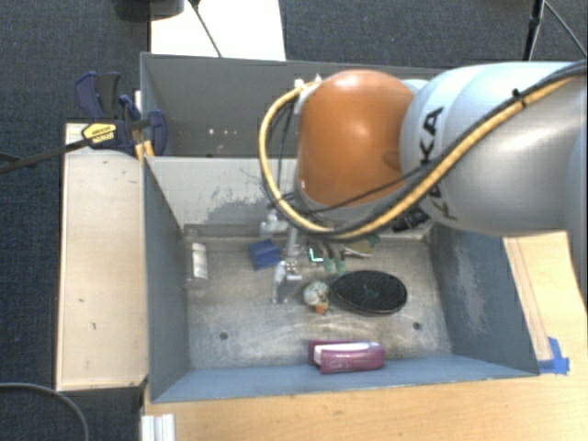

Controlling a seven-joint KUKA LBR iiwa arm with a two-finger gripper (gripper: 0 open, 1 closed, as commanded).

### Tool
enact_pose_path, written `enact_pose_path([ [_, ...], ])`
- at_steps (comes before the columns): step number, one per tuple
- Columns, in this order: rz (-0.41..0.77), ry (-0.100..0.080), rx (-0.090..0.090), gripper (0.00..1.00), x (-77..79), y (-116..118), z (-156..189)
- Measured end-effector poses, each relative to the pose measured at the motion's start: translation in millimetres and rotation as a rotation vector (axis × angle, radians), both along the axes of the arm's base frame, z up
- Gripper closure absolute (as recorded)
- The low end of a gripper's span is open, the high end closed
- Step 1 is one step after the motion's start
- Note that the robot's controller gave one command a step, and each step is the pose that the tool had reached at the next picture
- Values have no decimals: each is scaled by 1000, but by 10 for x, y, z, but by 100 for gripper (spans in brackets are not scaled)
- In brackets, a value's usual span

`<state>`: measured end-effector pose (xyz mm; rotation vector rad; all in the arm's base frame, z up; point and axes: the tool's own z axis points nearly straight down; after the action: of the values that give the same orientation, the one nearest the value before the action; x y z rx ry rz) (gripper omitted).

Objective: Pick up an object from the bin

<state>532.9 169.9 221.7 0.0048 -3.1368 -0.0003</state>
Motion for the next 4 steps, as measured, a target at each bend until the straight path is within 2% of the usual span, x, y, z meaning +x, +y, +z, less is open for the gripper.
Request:
enact_pose_path([
  [1, 7, 0, -2, 0, 487, -268, -1104],
  [2, -173, -15, 7, 0, 395, -608, -1477],
  [3, -232, -12, 2, 0, 415, -722, -1411],
  [4, -265, -11, 4, 0, 473, -1022, -1456],
])
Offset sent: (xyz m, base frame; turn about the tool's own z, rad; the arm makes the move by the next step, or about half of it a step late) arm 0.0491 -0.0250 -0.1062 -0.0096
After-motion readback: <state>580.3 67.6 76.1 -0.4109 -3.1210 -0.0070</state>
